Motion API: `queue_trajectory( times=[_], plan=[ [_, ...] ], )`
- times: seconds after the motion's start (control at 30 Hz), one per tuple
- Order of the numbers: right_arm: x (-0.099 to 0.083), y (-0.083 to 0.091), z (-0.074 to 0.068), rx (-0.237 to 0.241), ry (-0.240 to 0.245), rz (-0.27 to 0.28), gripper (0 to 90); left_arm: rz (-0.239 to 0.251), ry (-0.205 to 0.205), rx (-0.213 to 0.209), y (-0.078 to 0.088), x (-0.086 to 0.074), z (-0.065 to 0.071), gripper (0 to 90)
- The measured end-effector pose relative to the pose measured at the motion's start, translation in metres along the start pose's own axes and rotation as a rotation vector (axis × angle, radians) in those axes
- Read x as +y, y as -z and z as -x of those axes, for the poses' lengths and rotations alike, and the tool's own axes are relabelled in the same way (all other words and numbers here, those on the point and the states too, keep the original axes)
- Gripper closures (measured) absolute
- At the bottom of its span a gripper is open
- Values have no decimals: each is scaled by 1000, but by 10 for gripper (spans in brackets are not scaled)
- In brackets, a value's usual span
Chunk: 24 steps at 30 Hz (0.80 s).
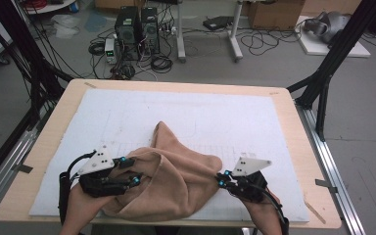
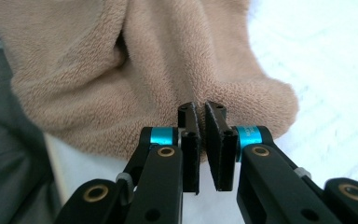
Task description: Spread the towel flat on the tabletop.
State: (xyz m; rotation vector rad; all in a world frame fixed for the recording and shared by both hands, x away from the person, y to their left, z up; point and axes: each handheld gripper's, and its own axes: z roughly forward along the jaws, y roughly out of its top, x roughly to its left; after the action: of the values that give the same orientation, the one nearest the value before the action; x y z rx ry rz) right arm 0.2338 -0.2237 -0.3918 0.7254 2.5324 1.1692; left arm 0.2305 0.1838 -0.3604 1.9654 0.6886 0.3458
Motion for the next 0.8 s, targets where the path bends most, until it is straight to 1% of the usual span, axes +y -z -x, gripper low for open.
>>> queue_trajectory(
  times=[0.07,0.1,0.13,0.17,0.2,0.27,0.3,0.33,0.37,0.43,0.53,0.63,0.67,0.7,0.8],
  plan=[
    [-6,4,-5,8,3,-19,842,4,1,5,2,0,0,460],
    [-8,5,-8,20,9,-27,832,11,6,5,4,0,0,457],
    [-8,6,-10,31,13,-22,813,13,5,6,6,0,0,457],
    [-7,8,-12,33,22,-10,776,18,7,12,8,0,0,455],
    [-4,9,-13,34,26,3,735,20,8,16,11,1,-1,454],
    [4,12,-11,43,26,31,688,29,13,22,15,2,-3,453],
    [13,12,-7,34,33,43,650,32,15,25,17,3,-5,453],
    [13,12,-7,34,33,43,650,35,18,30,18,3,-6,452],
    [18,10,-4,29,35,41,627,36,19,32,19,4,-8,452],
    [27,3,4,21,39,31,600,33,20,35,18,4,-10,449],
    [37,-16,18,31,29,24,561,18,29,32,13,2,-15,445],
    [44,-38,34,65,-5,15,541,5,44,33,7,-1,-19,430],
    [46,-51,42,65,-11,-7,535,0,43,34,6,-2,-20,426],
    [46,-51,42,65,-11,-7,535,3,50,34,5,-3,-20,426],
    [45,-70,52,66,-32,-49,536,-5,48,37,3,-3,-23,420]
  ],
)
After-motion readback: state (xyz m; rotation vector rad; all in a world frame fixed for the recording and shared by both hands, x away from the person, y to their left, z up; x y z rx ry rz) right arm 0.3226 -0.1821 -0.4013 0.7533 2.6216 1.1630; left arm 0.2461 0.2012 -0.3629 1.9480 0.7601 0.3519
